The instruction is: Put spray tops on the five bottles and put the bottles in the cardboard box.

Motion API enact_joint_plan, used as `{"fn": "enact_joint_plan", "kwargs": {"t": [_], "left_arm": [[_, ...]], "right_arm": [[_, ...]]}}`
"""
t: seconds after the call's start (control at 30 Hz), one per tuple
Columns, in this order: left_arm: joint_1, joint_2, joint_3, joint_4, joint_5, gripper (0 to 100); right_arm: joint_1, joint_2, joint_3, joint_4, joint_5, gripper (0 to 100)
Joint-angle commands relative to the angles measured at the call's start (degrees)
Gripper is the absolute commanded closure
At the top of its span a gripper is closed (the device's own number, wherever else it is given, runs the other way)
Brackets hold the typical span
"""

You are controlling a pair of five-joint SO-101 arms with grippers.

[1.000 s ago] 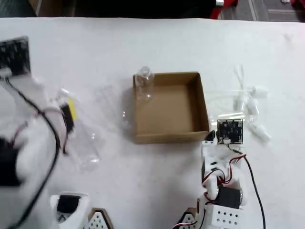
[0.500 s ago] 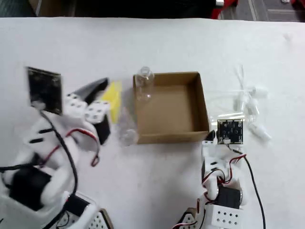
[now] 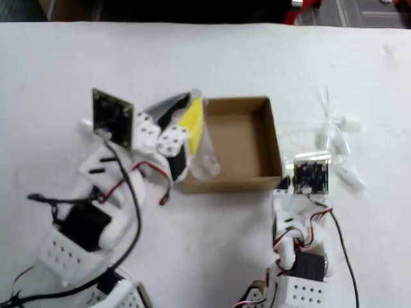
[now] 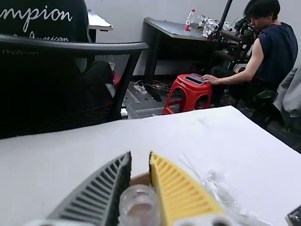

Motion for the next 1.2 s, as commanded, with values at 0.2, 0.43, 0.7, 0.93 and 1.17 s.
{"fn": "enact_joint_plan", "kwargs": {"t": [0.2,0.43,0.7,0.93,1.17], "left_arm": [[7.6,5.6,-1.1,-8.9,-11.7,98],[4.4,15.1,-3.8,-14.2,-9.8,98],[3.5,28.2,-3.7,-27.3,-12.0,98],[3.4,40.7,-3.9,-38.3,-12.6,98],[-1.1,55.7,-6.1,-56.6,-12.7,98]], "right_arm": [[0.0,-0.4,0.5,-0.2,0.6,98.3],[7.4,-0.5,0.5,-4.1,0.4,98.3],[9.5,-0.5,0.5,-5.1,0.1,98.3],[9.5,-0.5,0.5,-5.1,0.4,98.3],[9.4,-0.5,0.5,-5.1,0.4,98.3]]}}
